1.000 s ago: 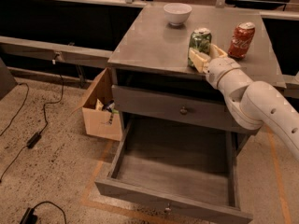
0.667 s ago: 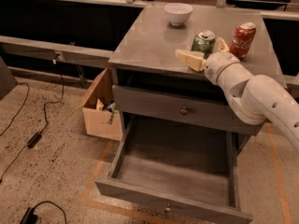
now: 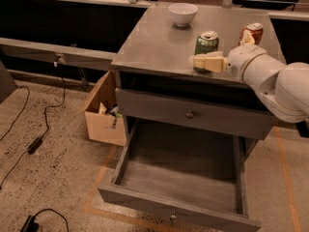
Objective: Pick green can from middle drawer and place on counter
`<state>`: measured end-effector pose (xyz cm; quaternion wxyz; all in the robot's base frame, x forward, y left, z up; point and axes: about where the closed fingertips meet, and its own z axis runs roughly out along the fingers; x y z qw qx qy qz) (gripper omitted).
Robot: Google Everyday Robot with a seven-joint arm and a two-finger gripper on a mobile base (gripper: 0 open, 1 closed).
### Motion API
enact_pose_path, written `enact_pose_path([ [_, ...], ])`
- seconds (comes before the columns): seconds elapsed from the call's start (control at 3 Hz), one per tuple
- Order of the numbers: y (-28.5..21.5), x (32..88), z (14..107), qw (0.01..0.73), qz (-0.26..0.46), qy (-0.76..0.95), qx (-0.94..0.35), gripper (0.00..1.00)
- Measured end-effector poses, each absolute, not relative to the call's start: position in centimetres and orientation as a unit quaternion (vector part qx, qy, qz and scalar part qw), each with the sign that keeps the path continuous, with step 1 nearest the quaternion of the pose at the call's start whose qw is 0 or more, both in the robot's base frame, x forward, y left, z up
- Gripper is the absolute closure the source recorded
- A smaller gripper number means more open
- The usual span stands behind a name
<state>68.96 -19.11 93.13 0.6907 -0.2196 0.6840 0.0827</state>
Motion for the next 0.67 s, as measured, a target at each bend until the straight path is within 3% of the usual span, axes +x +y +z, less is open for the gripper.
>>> enact_pose_path([
  [0.33,-21.6,64.9,95.3,0.675,0.035,0.702,-0.227,0.0],
  [0.67,-21.0,64.5,96.6,0.677,0.027,0.697,-0.235,0.0],
])
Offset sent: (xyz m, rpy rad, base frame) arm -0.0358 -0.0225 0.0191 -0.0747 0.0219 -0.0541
